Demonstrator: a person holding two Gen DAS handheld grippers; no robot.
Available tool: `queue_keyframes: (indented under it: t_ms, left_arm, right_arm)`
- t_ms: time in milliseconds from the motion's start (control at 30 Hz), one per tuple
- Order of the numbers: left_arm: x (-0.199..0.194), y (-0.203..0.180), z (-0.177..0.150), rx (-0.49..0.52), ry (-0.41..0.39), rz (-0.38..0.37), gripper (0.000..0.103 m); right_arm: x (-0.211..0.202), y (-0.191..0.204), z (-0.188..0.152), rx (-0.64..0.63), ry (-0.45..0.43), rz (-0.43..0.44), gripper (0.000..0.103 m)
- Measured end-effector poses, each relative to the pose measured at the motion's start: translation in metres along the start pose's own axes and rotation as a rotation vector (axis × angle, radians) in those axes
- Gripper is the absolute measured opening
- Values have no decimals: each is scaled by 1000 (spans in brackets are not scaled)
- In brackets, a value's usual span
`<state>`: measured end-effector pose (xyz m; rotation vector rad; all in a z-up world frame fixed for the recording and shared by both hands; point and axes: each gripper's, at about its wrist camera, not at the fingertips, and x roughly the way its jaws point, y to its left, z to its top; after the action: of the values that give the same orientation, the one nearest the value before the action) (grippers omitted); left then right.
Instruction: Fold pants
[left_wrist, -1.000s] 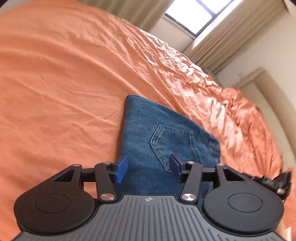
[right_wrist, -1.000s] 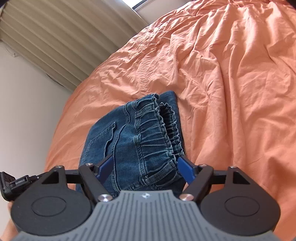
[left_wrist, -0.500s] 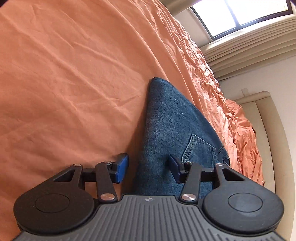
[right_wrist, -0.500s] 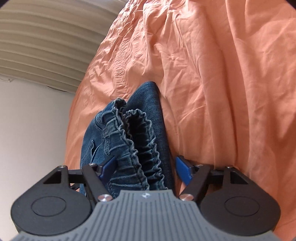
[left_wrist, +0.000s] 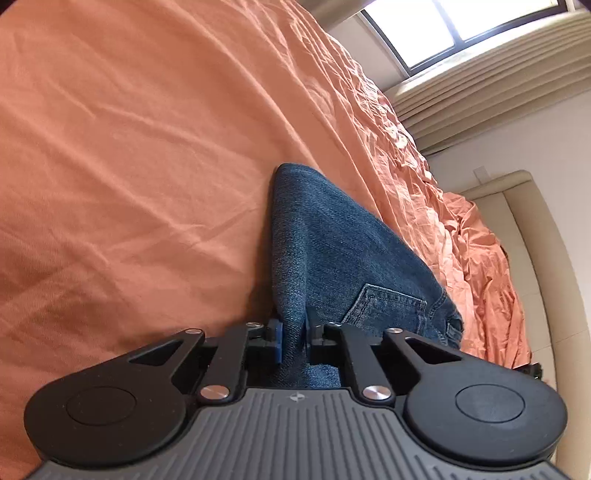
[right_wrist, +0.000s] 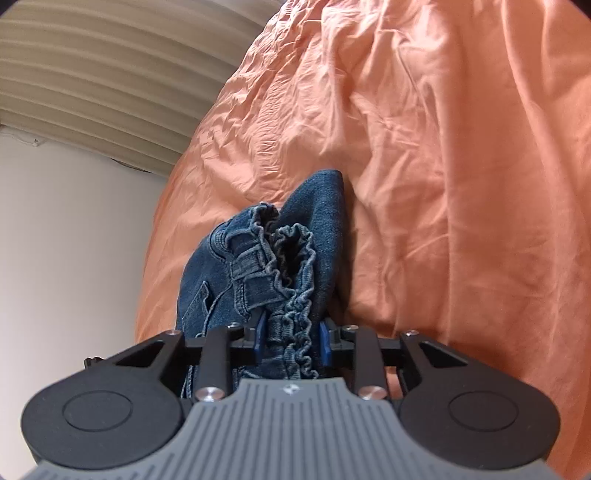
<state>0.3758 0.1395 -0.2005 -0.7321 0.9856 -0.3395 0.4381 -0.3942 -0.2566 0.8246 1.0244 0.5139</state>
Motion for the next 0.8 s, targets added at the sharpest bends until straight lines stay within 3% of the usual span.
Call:
queue_keyframes:
  t_ms: [300,500,800]
  left_arm:
    - [-51,-55,-2,154,-46,35,7]
    - [-120,-65,-2,186,-123,45,7]
    - [-231,-70,0,268,-211,167,7]
  right_arm:
    - [-36,90,-7,-140,-36,-51,19]
    - [-50,161,-31,-215,-50,-21,19]
    - [-24,262,-81,-313,-12,46,19]
